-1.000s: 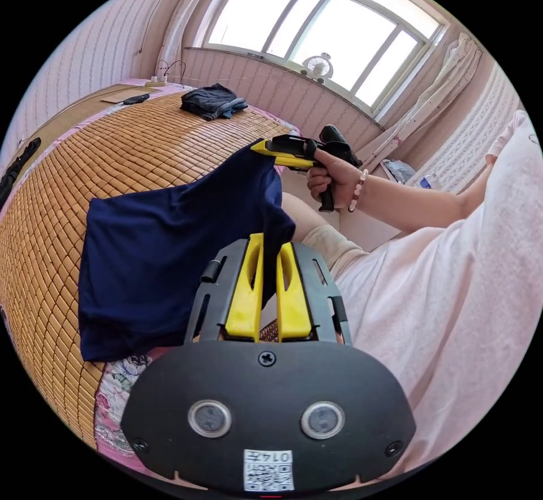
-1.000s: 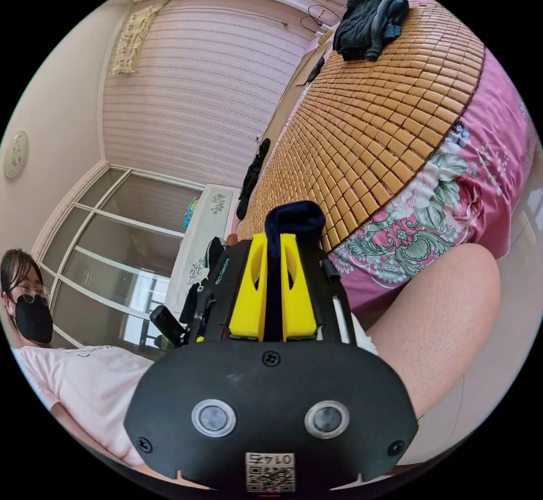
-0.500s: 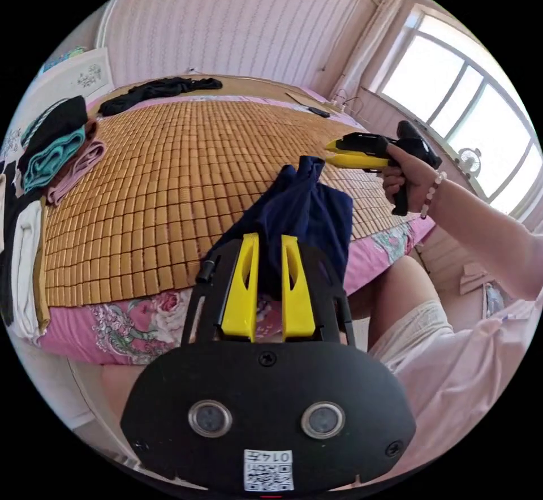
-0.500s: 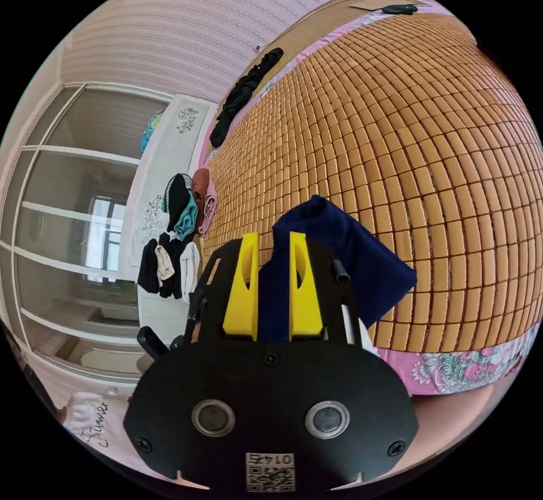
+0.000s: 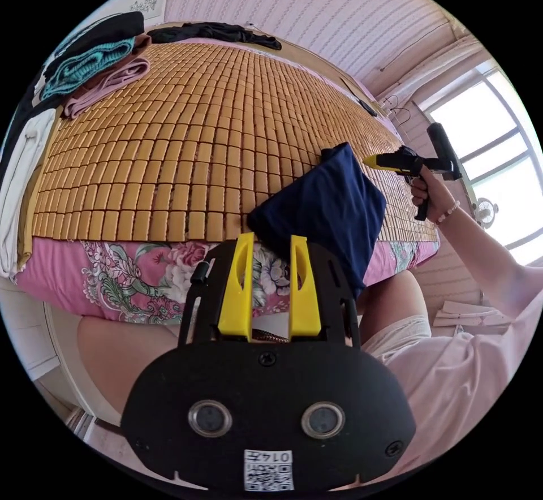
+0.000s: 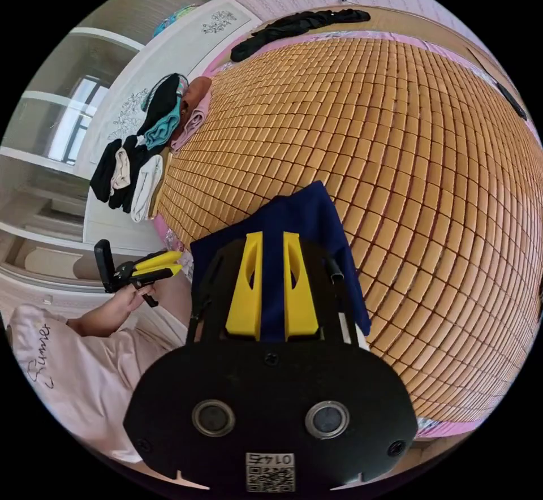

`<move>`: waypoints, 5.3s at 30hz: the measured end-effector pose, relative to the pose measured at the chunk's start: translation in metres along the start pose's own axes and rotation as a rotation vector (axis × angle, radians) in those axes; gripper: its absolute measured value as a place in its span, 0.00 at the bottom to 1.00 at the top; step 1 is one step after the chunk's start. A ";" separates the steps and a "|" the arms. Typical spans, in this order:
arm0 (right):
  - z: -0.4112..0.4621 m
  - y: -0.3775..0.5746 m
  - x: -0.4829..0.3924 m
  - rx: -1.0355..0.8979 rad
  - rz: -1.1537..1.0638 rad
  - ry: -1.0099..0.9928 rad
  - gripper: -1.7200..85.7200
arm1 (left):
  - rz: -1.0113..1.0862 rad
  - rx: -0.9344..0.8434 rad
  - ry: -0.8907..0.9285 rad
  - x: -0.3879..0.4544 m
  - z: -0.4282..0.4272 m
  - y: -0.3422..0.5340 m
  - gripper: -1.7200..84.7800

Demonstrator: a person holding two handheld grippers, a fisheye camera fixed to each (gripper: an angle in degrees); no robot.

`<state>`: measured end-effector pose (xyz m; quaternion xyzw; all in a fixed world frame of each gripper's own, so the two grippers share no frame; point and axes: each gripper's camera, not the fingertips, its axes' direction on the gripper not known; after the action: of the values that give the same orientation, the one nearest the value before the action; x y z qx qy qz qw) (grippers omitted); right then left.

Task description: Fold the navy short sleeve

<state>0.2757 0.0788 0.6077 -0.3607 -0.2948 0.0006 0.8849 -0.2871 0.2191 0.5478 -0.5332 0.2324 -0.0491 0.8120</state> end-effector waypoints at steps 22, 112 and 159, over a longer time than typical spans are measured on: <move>0.117 0.140 -0.096 -0.145 -0.246 0.143 0.09 | 0.351 -0.058 -0.038 0.065 -0.010 0.048 0.12; 0.006 -0.045 -0.012 0.139 -0.091 0.304 0.18 | -0.024 -0.141 -0.068 -0.008 -0.033 -0.039 0.17; -0.010 -0.400 -0.481 0.138 -0.416 0.157 0.08 | -0.292 0.652 -0.556 -0.106 -0.453 0.005 0.11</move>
<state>-0.2006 -0.3264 0.6065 -0.2299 -0.2925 -0.1897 0.9086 -0.5764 -0.1263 0.4312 -0.2698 -0.0999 -0.0884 0.9536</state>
